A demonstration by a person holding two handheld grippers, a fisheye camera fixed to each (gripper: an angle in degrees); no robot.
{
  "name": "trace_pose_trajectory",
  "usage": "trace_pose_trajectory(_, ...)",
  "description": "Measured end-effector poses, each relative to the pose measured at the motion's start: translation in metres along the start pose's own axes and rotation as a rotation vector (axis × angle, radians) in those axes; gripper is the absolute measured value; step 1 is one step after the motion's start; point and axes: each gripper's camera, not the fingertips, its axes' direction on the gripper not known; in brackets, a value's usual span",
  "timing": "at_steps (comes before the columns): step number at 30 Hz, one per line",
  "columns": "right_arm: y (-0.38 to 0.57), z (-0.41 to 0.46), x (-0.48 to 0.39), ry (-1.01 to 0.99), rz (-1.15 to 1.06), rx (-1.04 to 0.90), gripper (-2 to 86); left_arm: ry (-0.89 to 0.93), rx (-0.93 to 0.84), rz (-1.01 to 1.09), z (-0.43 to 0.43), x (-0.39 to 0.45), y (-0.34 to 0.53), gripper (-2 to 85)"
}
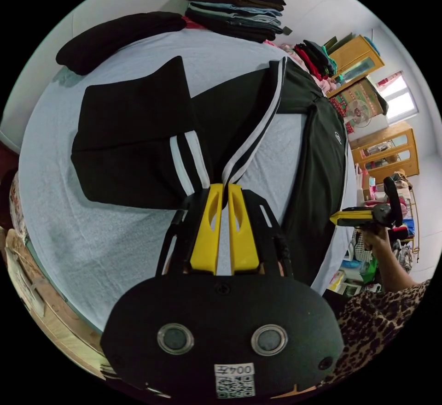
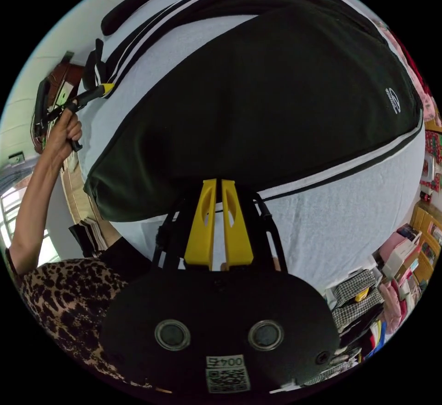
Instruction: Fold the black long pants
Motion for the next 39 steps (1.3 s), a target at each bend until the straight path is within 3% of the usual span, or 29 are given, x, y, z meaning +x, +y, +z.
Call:
trace_pose_trajectory(8, 0.034, 0.003, -0.022, 0.097, 0.04, 0.084, 1.6, 0.019, 0.074, 0.017, 0.005, 0.003, 0.029, 1.4)
trace_pose_trajectory(17, 0.07, 0.004, -0.016, -0.01, 0.095, 0.127, 3.1, 0.013, 0.077, 0.056, 0.013, 0.013, 0.049, 1.4)
trace_pose_trajectory(23, 0.09, 0.001, -0.002, -0.206, 0.048, 0.098, 10.9, 0.004, 0.085, 0.052, 0.019, 0.021, 0.062, 1.4)
trace_pose_trajectory(26, 0.086, -0.032, 0.011, -0.184, 0.071, 0.23, 15.2, 0.011, 0.083, 0.051, 0.022, 0.024, 0.068, 1.4)
trace_pose_trajectory(30, 0.021, -0.096, 0.063, -0.316, 0.164, 0.428, 16.5, 0.008, 0.086, 0.049, 0.026, 0.03, 0.076, 1.3)
trace_pose_trajectory(33, -0.049, -0.133, 0.091, -0.305, 0.207, 0.518, 16.5, -0.007, 0.1, 0.052, 0.03, 0.036, 0.083, 1.1)
trace_pose_trajectory(39, -0.18, -0.148, 0.124, -0.318, 0.315, 0.463, 18.1, -0.007, 0.126, 0.032, 0.037, 0.044, 0.095, 0.9)
